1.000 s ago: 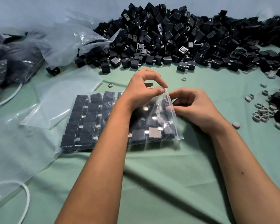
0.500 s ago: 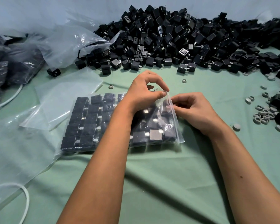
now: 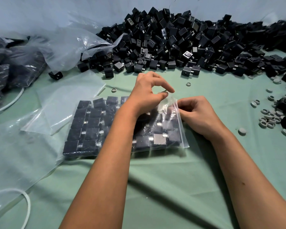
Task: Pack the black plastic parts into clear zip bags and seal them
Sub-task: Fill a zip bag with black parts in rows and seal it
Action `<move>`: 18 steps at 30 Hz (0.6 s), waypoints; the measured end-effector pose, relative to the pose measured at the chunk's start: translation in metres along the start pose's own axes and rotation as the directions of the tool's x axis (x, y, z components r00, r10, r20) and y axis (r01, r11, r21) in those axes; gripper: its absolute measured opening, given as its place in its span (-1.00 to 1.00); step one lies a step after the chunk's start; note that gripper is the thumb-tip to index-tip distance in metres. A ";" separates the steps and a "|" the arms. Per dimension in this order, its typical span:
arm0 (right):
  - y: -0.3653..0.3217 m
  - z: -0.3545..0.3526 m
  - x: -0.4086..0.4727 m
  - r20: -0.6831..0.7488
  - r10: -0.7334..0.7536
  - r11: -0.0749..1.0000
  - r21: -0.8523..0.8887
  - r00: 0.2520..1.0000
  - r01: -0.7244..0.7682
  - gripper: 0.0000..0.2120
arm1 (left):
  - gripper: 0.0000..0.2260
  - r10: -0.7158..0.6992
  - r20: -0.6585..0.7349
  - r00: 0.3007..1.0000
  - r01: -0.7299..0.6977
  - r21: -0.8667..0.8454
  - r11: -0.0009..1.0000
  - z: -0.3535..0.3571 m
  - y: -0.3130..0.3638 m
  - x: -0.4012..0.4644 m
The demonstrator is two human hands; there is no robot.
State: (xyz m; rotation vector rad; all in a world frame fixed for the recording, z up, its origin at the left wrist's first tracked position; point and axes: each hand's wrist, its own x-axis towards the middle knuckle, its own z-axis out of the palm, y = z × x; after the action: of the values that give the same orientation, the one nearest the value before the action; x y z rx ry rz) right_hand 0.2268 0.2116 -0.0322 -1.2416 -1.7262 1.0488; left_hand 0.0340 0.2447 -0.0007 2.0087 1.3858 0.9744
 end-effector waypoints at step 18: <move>0.004 0.003 0.015 -0.323 0.185 0.976 0.172 0.928 -0.135 -0.83 | -0.48 0.066 0.103 0.992 -0.090 0.247 0.965 0.018 -0.011 0.008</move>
State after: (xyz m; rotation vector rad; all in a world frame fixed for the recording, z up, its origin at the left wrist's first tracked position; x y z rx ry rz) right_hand 0.2214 0.2266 -0.0359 -1.3942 -1.2813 0.9697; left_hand 0.0438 0.2559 -0.0182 2.2785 1.4490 0.7558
